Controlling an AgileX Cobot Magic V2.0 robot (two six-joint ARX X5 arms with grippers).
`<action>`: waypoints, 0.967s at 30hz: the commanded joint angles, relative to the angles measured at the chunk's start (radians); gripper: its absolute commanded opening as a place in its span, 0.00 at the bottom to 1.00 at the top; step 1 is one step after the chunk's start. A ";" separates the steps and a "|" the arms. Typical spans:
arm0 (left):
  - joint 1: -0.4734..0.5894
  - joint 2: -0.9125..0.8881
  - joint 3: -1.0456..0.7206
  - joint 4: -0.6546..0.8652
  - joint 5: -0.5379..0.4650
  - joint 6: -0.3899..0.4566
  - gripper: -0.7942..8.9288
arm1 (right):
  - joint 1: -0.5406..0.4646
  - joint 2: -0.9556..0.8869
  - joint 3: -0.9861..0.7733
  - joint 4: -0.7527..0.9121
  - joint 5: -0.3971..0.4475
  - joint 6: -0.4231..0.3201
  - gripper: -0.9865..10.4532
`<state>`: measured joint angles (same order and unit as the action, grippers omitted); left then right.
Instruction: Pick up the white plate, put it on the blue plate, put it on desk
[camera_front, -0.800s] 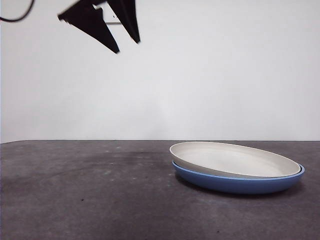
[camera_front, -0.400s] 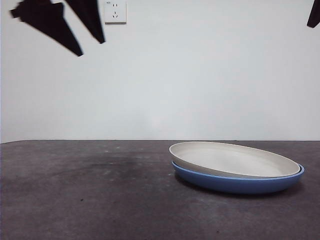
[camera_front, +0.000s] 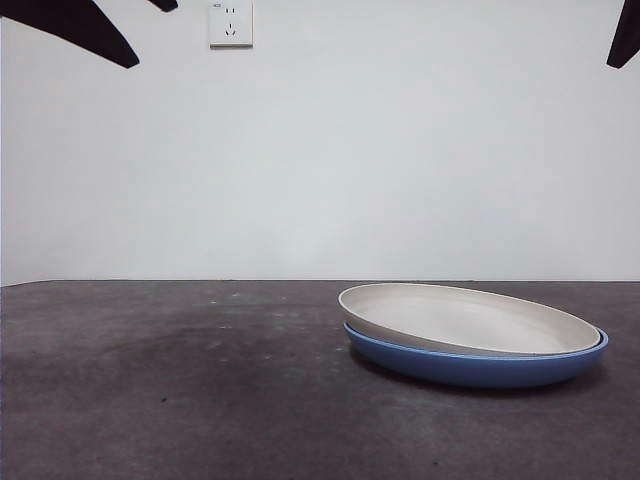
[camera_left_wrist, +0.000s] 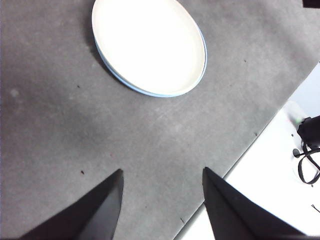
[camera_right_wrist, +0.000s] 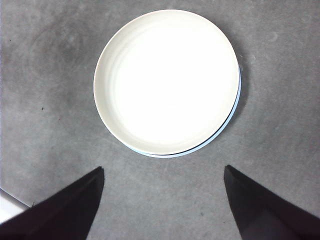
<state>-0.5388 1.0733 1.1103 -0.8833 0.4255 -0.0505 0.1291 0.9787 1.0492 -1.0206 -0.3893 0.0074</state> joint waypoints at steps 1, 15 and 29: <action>-0.005 -0.001 0.006 0.016 0.006 0.013 0.35 | 0.002 0.010 0.017 0.003 0.002 0.012 0.42; -0.005 -0.001 0.006 0.016 0.006 0.013 0.35 | 0.002 0.221 -0.148 0.275 0.032 0.102 0.42; -0.005 -0.001 0.006 0.016 0.006 0.013 0.35 | 0.002 0.499 -0.199 0.585 0.083 0.153 0.31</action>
<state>-0.5388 1.0676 1.1095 -0.8776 0.4255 -0.0494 0.1291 1.4555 0.8429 -0.4503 -0.3103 0.1471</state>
